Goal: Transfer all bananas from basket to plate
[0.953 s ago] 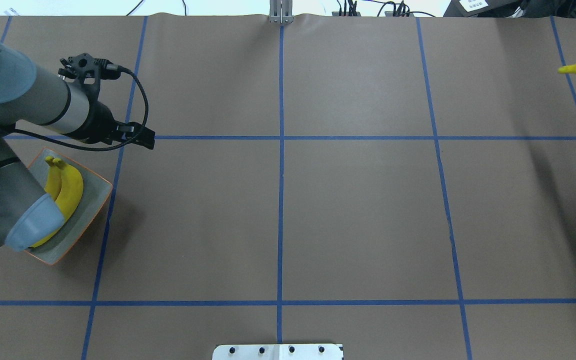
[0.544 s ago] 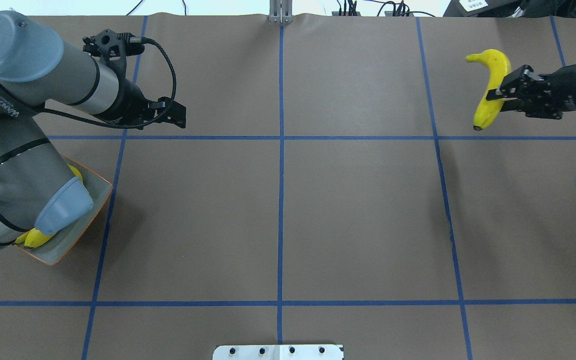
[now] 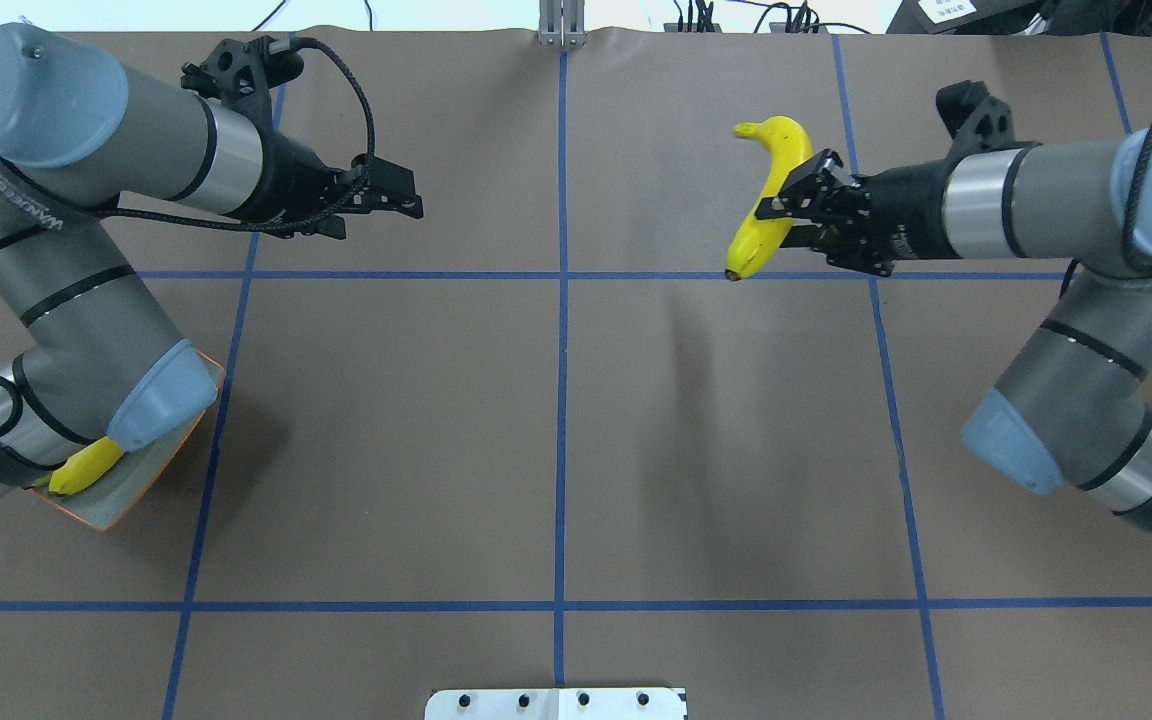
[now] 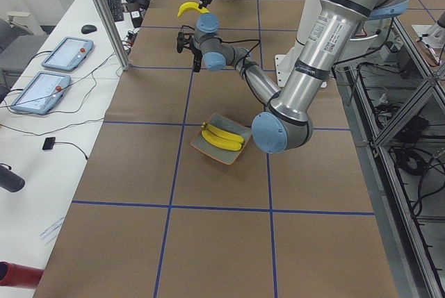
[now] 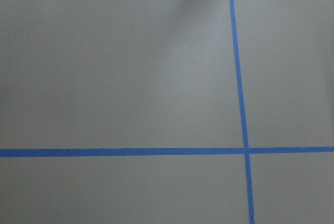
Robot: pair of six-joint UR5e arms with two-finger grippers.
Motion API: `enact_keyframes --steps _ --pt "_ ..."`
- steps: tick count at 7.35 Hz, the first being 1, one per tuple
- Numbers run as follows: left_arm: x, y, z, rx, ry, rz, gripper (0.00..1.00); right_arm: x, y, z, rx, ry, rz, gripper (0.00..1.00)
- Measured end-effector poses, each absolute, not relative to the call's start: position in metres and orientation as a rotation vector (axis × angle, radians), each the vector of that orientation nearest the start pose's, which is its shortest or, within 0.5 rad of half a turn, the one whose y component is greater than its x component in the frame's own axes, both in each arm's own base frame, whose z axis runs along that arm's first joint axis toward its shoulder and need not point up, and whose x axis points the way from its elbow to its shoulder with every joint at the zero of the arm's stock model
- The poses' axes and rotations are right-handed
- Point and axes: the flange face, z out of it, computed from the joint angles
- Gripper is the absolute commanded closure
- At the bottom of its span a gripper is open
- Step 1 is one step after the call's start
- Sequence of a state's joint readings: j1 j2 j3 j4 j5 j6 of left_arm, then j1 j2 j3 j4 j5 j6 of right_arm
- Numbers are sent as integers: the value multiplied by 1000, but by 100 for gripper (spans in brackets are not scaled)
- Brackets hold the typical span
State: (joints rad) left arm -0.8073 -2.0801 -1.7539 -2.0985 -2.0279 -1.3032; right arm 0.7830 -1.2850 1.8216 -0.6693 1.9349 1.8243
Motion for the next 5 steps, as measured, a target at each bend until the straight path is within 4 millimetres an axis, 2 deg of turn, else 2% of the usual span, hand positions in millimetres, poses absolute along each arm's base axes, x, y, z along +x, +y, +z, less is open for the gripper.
enact_keyframes --steps 2,5 --pt "374 -516 196 246 1281 -192 1 -370 -434 245 87 -1545 541 100" --pt "382 -507 169 205 1332 -136 1 -421 -392 218 85 -1599 421 100"
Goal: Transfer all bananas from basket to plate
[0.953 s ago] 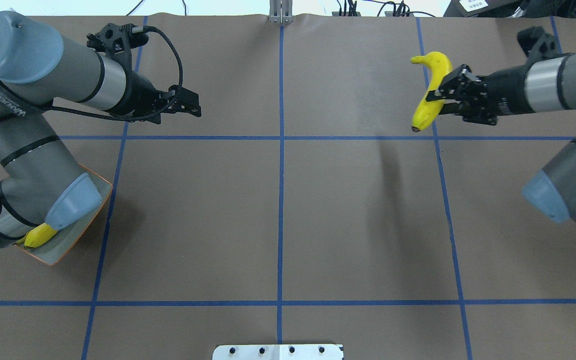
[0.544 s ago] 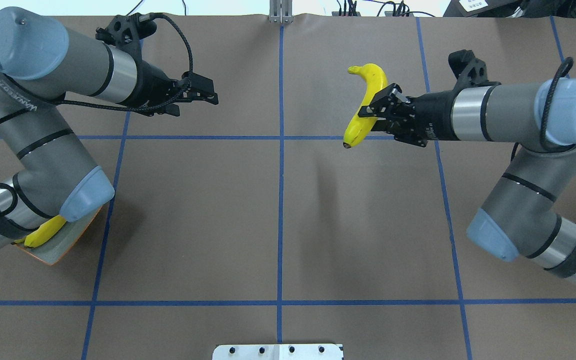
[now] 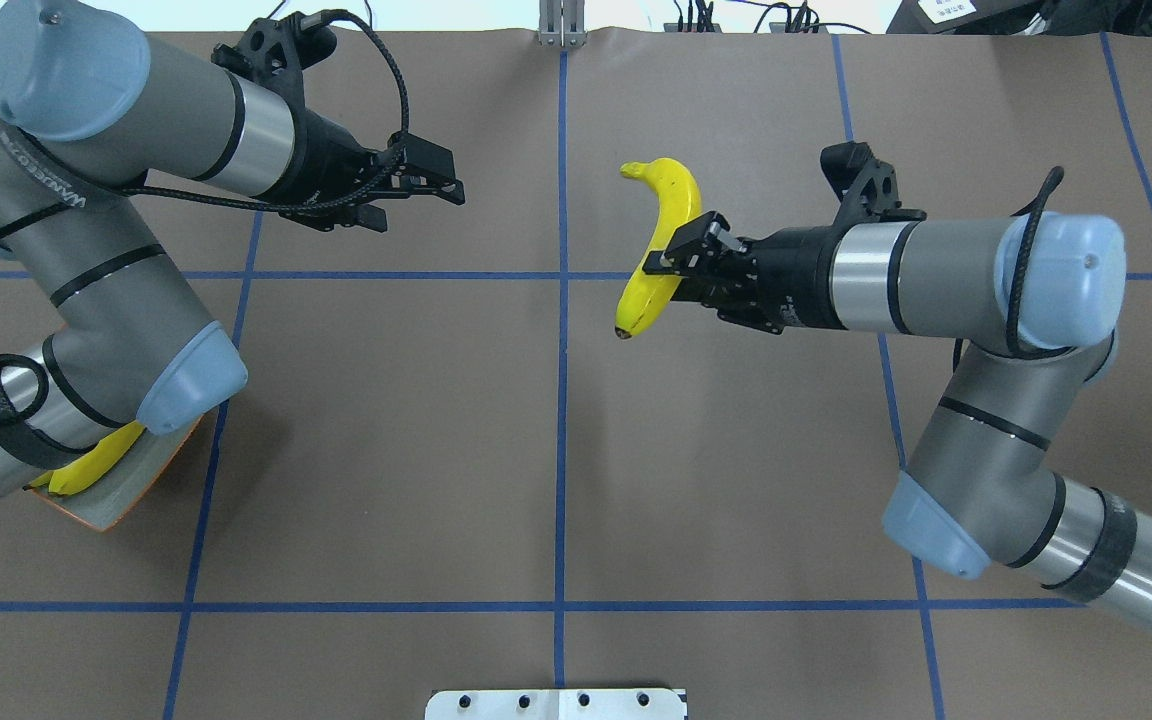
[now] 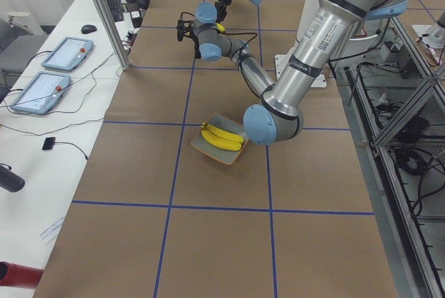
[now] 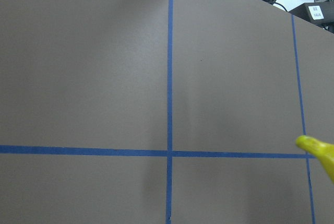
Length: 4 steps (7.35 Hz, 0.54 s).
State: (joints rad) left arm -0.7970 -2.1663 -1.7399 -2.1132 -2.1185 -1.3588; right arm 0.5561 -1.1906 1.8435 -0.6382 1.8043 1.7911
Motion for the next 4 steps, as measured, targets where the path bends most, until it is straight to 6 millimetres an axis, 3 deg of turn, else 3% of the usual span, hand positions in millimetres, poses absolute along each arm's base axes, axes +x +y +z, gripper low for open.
enact_keyframes --steps 4 --pt "407 -497 141 144 1369 -100 1 -463 -355 190 131 -1635 325 100"
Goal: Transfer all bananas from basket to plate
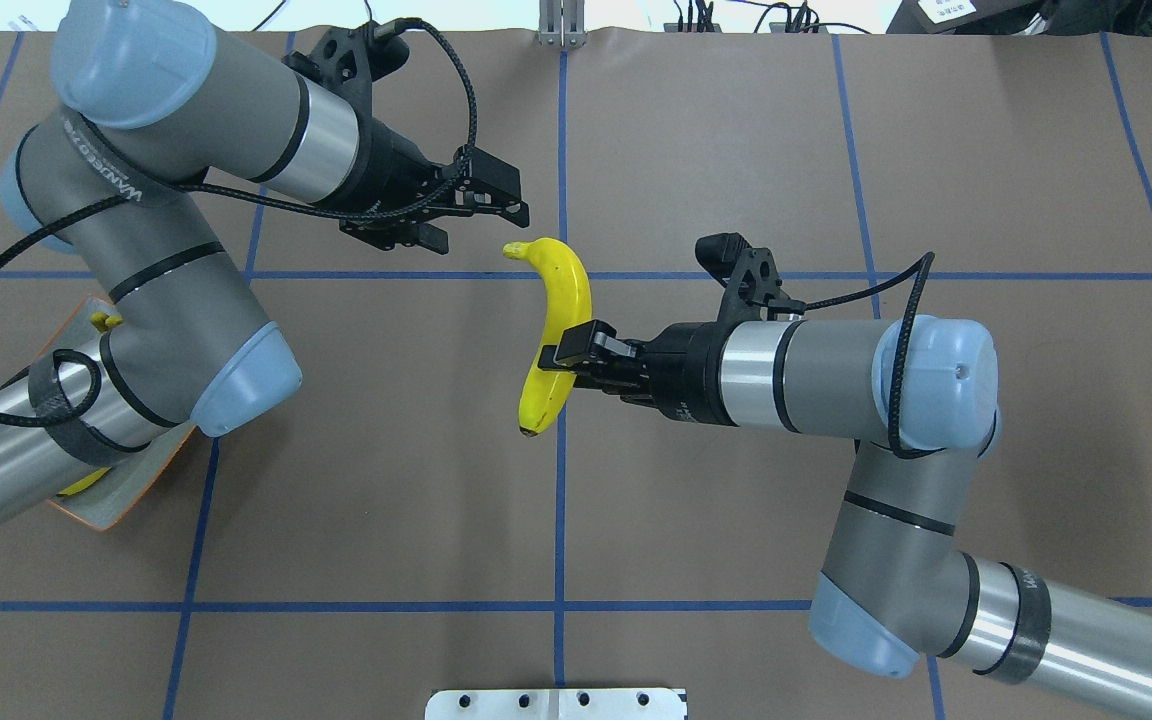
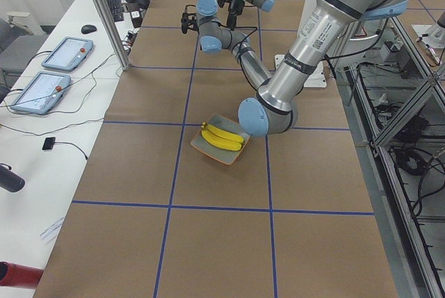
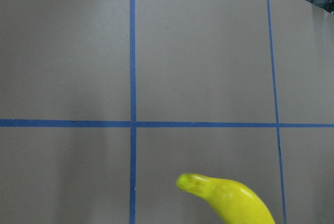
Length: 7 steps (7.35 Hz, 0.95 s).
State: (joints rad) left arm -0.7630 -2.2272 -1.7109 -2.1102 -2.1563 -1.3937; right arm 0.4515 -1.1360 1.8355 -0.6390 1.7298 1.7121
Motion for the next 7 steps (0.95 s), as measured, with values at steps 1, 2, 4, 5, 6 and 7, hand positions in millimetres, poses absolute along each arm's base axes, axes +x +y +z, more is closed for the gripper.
enact_keyframes --steps 1,2,4,5,6,7 --pt "414 -491 136 112 1380 -117 1 -468 -351 184 150 -1643 325 100" --pt "421 -484 132 81 1389 -130 1 -471 -350 181 163 -1646 325 100" --pt "429 -474 130 36 1396 -149 1 -471 -350 178 185 -1649 338 100" --pt "433 -470 130 20 1397 -153 2 -471 -351 177 192 -1650 345 100" --pt "435 -467 129 10 1400 -157 3 -472 -350 177 195 -1650 347 100" --pt "437 -465 127 3 1404 -159 6 -473 -348 177 195 -1651 347 100"
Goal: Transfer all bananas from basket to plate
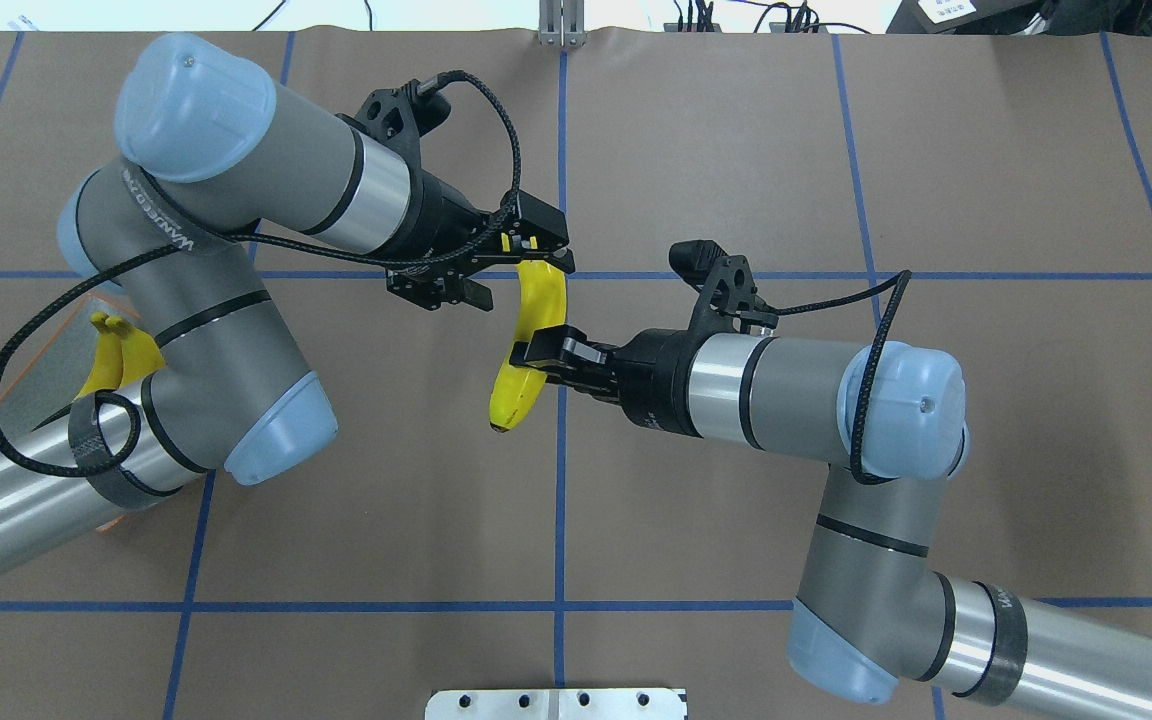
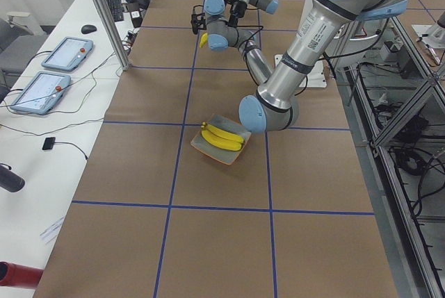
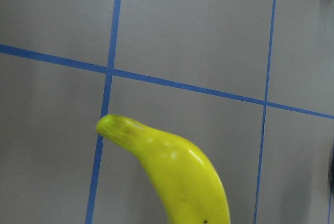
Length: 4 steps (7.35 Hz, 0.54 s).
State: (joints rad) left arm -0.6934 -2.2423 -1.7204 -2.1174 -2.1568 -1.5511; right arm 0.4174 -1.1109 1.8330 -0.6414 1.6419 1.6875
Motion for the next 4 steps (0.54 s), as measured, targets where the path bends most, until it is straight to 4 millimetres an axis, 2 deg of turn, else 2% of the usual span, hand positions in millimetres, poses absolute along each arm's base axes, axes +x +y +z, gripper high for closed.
enact_keyframes --steps 1,2,4 --pt "438 -464 126 0 1406 -158 12 -475 -346 177 196 -1652 349 100" --pt "439 -463 125 -2 1407 -158 29 -475 -345 177 198 -1654 350 100" --pt "442 -460 125 -7 1407 -154 100 -473 -345 175 199 -1659 349 100"
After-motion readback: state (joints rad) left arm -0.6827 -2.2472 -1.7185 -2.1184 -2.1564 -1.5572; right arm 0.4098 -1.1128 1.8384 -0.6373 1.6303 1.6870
